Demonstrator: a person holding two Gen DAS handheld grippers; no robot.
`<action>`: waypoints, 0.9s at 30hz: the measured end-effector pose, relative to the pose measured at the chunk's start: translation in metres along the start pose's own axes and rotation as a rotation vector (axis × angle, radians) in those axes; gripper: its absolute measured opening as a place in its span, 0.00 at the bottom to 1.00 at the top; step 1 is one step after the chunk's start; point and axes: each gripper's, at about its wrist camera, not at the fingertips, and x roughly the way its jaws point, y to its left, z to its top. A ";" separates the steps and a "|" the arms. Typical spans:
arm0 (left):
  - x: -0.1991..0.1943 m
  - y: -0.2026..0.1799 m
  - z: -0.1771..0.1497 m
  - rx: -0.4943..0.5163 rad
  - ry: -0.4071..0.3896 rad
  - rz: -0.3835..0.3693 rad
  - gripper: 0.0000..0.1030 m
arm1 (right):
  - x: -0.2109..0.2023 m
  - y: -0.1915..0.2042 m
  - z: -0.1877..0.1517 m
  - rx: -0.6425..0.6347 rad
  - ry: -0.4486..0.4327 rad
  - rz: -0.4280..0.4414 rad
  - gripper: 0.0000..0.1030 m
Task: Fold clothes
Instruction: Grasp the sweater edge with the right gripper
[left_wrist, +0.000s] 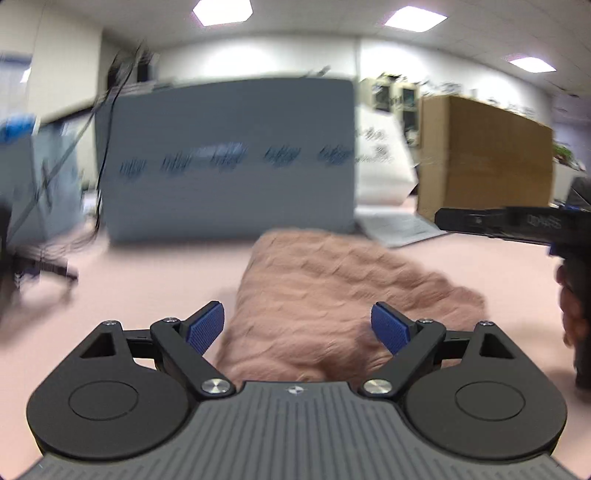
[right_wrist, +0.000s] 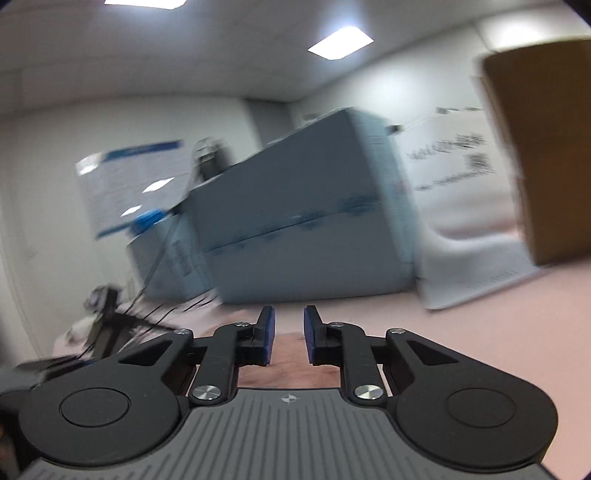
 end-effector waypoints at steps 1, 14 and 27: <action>0.005 -0.001 -0.002 0.013 0.022 0.010 0.83 | 0.011 0.008 -0.003 -0.025 0.052 0.004 0.13; 0.025 0.025 -0.008 -0.153 0.183 -0.042 0.91 | 0.060 -0.004 -0.028 0.101 0.376 0.016 0.18; -0.031 -0.017 0.045 0.059 -0.045 -0.297 0.90 | 0.042 -0.040 0.014 -0.067 0.165 0.005 1.00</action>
